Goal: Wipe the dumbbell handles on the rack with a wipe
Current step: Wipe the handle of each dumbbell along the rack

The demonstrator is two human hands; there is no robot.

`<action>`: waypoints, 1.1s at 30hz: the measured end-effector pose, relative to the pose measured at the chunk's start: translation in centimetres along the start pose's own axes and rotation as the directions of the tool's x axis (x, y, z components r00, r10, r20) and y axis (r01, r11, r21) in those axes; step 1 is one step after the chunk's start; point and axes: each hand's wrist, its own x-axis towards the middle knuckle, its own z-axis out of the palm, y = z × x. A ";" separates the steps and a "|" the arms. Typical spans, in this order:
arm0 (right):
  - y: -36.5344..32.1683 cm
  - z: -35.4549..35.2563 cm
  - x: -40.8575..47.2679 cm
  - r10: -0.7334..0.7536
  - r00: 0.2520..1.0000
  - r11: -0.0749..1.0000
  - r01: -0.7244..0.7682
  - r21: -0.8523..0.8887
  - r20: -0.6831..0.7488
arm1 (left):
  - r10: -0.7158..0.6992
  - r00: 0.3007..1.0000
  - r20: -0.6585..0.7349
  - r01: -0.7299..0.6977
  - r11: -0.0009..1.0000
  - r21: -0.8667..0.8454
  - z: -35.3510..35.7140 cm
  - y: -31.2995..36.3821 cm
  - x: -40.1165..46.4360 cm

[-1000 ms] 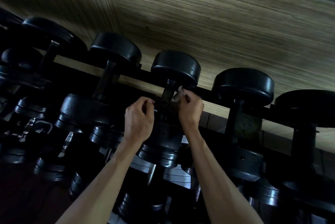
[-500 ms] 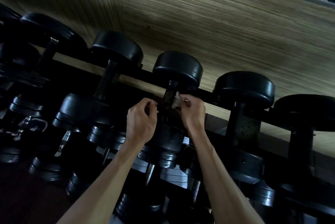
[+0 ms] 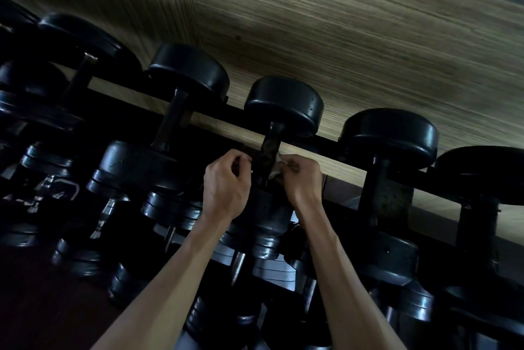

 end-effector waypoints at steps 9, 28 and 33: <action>-0.8 0.6 0.3 0.091 0.992 0.991 -0.080 -0.111 0.093 | -0.020 1.000 0.015 0.020 1.000 -0.014 0.0 0.0 -0.1; -1.8 -1.3 -1.2 0.193 0.960 0.977 -0.207 0.053 0.203 | -0.028 1.000 0.011 0.027 1.000 0.007 0.0 -0.3 0.0; -1.3 -1.5 -1.4 0.177 0.976 0.970 -0.195 0.148 0.128 | -0.019 1.000 -0.001 0.019 1.000 0.007 0.1 -0.3 0.1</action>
